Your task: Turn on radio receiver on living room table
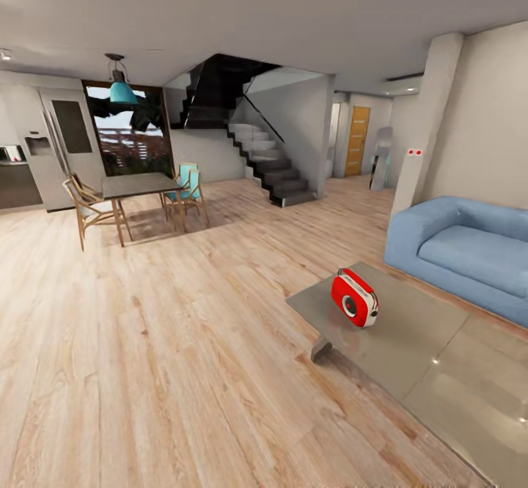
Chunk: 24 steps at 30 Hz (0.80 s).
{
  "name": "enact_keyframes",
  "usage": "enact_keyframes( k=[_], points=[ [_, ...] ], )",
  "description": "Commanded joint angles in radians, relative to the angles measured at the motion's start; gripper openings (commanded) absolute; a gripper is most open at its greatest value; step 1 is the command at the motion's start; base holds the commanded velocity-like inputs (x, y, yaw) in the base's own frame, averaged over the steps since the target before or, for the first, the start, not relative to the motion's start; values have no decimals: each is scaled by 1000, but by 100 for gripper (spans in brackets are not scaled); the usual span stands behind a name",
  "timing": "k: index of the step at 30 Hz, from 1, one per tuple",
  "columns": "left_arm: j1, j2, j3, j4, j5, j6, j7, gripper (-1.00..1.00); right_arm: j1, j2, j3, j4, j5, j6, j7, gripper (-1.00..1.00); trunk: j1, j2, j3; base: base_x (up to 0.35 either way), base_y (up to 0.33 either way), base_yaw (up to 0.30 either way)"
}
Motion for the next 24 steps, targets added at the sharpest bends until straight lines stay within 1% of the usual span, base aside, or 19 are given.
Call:
enact_keyframes(
  k=[1,6,13,17,24],
  points=[
    [0,0,0,0,0,0,0,100,0,0,0,0,0,0,0,100,0,0,0,0,0,-282],
    [0,0,0,0,0,0,0,100,0,1,0,0,0,0,0,100,0,0,0,0,0,-282],
    [0,1,0,0,0,3,0,100,0,0,2,0,4,0,0,100,0,0,0,25,2,-58],
    [0,1,-1,0,1,9,0,100,0,0,3,0,5,0,0,100,0,0,0,205,62,-8],
    [0,2,-2,0,2,13,0,100,0,-1,5,0,6,0,0,100,0,0,0,293,113,-1]
  ],
)
